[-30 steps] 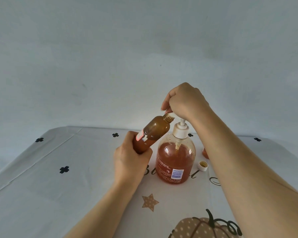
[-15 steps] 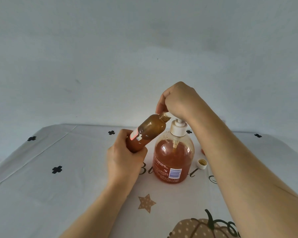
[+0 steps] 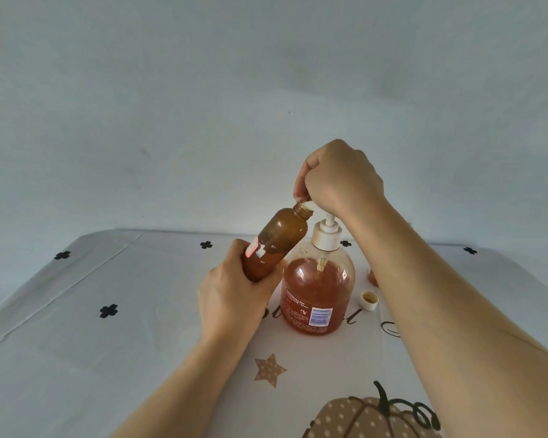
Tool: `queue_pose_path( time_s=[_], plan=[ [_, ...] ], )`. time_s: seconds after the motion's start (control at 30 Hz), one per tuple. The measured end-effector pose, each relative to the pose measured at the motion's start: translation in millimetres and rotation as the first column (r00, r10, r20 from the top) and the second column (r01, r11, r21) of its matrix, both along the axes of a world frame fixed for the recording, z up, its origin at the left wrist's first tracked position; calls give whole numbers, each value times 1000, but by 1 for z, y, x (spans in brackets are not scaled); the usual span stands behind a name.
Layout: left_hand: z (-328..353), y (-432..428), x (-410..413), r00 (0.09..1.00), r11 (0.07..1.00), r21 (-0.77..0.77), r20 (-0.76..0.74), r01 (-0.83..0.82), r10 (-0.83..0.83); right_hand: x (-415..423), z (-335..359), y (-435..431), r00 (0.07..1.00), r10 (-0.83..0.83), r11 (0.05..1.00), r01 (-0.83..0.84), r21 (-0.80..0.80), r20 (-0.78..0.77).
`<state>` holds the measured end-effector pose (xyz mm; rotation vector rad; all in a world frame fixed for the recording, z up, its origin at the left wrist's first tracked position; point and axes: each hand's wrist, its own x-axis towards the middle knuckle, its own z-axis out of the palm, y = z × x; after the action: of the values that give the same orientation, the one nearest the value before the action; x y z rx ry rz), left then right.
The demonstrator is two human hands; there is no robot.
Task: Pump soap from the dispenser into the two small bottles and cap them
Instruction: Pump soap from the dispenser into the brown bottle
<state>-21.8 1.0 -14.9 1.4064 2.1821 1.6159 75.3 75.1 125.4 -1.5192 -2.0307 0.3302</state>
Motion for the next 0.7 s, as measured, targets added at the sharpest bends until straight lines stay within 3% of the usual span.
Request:
queue_pose_path(
  time_s=[0.7],
  plan=[
    [-4,2,-2,998,998,51,44,46,-48,-1,-1,5,998,57,996,-56,-63,18]
  ],
)
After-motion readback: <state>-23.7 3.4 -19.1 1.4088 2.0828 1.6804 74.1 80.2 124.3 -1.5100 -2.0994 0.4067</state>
